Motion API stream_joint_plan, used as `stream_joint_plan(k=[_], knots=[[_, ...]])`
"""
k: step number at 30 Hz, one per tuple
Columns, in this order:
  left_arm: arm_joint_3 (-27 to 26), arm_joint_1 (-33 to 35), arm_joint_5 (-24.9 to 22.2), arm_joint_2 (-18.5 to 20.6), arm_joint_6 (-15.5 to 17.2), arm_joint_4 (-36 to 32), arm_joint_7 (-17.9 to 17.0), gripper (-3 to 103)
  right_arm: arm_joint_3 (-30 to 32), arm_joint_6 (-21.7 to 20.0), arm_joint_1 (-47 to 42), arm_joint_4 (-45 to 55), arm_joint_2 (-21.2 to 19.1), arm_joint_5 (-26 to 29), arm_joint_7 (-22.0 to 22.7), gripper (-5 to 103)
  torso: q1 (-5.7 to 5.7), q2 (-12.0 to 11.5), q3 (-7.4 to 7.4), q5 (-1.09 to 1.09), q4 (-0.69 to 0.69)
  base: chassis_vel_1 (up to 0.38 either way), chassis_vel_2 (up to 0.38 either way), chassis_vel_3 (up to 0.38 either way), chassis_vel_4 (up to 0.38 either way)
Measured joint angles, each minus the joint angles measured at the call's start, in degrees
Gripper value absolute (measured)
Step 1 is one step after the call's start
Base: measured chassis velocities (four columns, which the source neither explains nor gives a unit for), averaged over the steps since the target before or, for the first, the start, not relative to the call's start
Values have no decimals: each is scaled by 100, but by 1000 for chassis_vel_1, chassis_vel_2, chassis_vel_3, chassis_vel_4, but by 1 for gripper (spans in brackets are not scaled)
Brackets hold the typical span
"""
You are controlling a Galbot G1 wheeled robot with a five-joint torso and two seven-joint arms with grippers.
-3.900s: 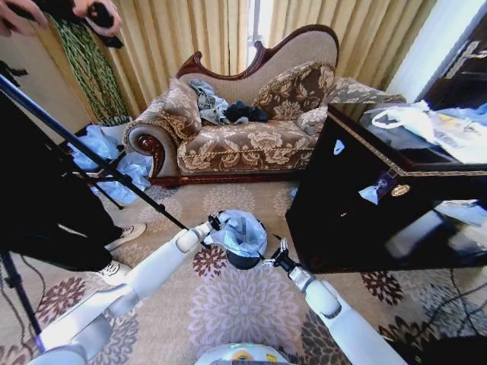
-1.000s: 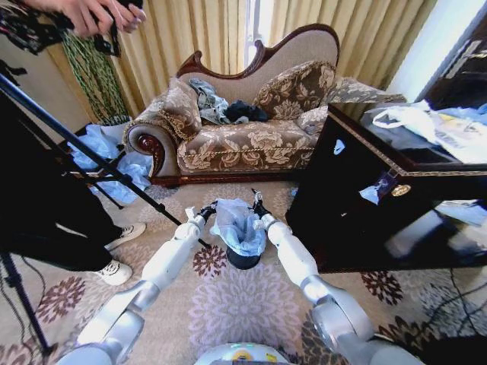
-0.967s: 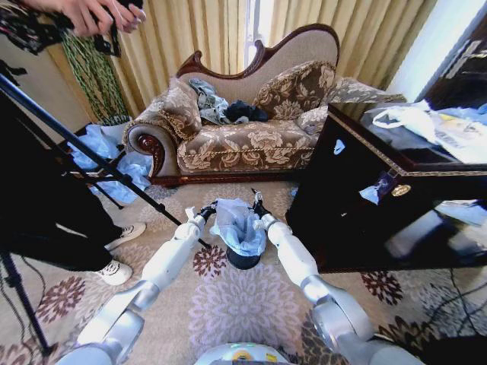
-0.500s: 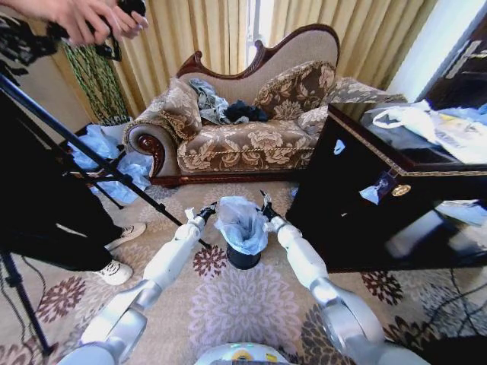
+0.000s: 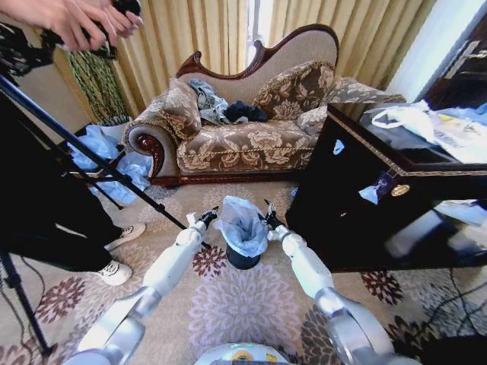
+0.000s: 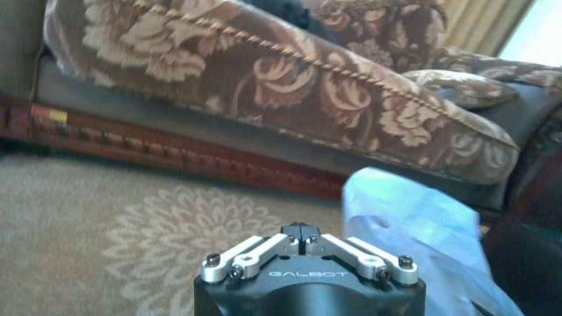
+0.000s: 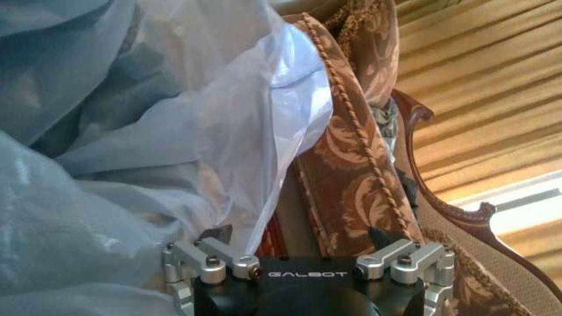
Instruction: Place a garbage bag over the trash bin.
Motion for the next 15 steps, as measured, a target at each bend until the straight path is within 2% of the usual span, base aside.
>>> stream_joint_plan(k=[2, 5, 6, 7, 8, 9, 10, 11, 12, 13, 15], knots=[[-3, 231, 46, 356, 175, -615, -115, 0, -151, -123, -121, 365, -173, 334, -188, 100, 0, 0, 0, 4, 1, 0, 0, 0, 0], [0, 365, 143, 585, 270, -967, -173, 0, -303, -230, -206, 641, -325, 655, -355, 100, 0, 0, 0, -2, 1, 0, 0, 0, 0], [25, 469, 344, 802, 306, -1270, -190, -1, -405, -279, -253, 807, -436, 884, -466, 100, 0, 0, 0, 1, 0, 0, 0, 0, 0], [71, 510, 560, 948, 313, -1452, -190, 4, -450, -296, -281, 914, -496, 1038, -522, 100, 0, 0, 0, 2, 0, 0, 0, 0, 0], [71, 510, 560, 948, 313, -1452, -190, 4, -450, -296, -281, 914, -496, 1038, -522, 100, 0, 0, 0, 2, 0, 0, 0, 0, 0], [140, 520, 775, 1070, 313, -1594, -186, 4, -490, -327, -325, 1051, -565, 1220, -574, 100, 0, 0, 0, 1, 1, 0, 0, 0, 0], [210, 507, 939, 1163, 313, -1684, -180, 10, -525, -369, -373, 1202, -634, 1407, -632, 100, 0, 0, 0, 2, 1, 0, 0, 0, 0], [210, 507, 939, 1163, 313, -1684, -180, 10, -525, -369, -373, 1202, -634, 1407, -632, 100, 0, 0, 0, 2, 1, 0, 0, 0, 0], [343, 390, 1178, 1295, 274, -1734, -118, 15, -587, -483, -487, 1605, -824, 1854, -772, 100, 0, 0, 0, 2, 2, 0, 0, 0, 0], [441, 245, 1266, 1346, 236, -1698, -66, 21, -599, -559, -586, 1894, -946, 2110, -859, 100, 0, 0, 0, -2, 2, 0, 0, 0, 0], [616, -111, 1328, 1330, 156, -1429, -14, 31, -574, -744, -871, 2548, -1226, 2682, -1033, 100, 0, 0, 0, 4, 1, 0, 0, 0, 0]])
